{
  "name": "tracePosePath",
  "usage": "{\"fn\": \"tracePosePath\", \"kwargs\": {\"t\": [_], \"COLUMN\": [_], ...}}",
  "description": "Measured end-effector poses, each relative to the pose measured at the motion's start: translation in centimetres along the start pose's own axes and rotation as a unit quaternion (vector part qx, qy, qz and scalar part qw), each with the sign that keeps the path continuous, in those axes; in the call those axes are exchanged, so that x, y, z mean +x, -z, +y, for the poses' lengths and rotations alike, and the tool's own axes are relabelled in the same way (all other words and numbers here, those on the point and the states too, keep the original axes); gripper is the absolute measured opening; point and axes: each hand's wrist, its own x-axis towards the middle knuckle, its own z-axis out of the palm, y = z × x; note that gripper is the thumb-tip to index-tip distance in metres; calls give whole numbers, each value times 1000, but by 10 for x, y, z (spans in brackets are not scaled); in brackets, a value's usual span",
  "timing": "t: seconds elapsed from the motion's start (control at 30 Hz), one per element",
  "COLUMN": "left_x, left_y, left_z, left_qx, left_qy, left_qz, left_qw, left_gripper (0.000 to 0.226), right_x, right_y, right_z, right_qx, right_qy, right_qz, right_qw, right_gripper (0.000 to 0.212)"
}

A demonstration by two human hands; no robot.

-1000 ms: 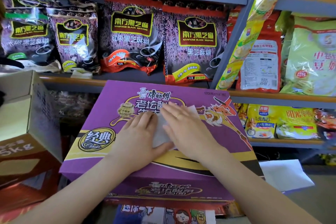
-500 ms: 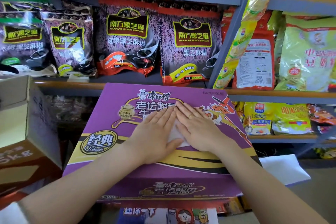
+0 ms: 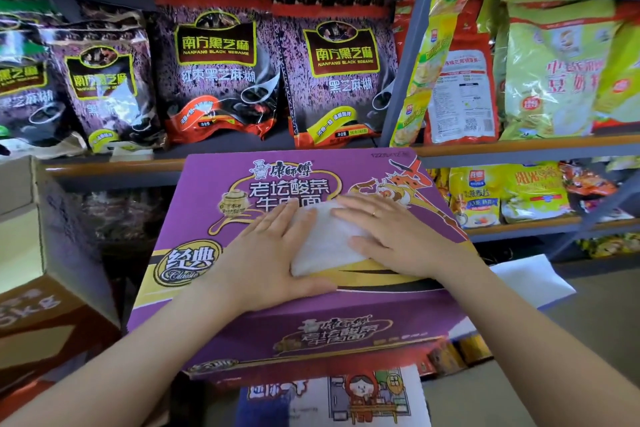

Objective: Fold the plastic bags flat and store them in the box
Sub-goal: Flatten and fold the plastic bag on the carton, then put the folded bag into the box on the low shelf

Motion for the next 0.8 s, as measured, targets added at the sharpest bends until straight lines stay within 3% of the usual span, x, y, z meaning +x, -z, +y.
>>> {"fn": "tracePosePath", "kwargs": {"t": [0.13,0.2,0.3,0.4,0.57,0.67,0.8], "left_x": [-4,-7,-6,5,41,69,115], "left_y": [1,-5,-17,-25,-28,-34,-52], "left_z": [25,39,60,84,152,210,294], "left_qx": [11,36,22,14,-1,-42,-106], "left_qy": [-37,-77,-123,-179,-210,-208,-165], "left_qz": [1,50,79,123,155,155,61], "left_qw": [999,995,989,976,965,965,979], "left_gripper": [123,102,74,57,48,35,27], "right_x": [-33,-59,-101,-140,-190,-207,-233], "right_y": [2,0,-5,-1,19,28,42], "right_z": [3,8,23,41,83,125,211], "right_qx": [-2,-21,-46,105,352,434,462], "right_qy": [-8,-21,-3,-43,-147,-206,-246], "right_qz": [8,1,49,126,262,326,361], "right_qw": [1000,1000,998,985,887,814,772], "right_gripper": [98,102,82,55,19,32,19]}}
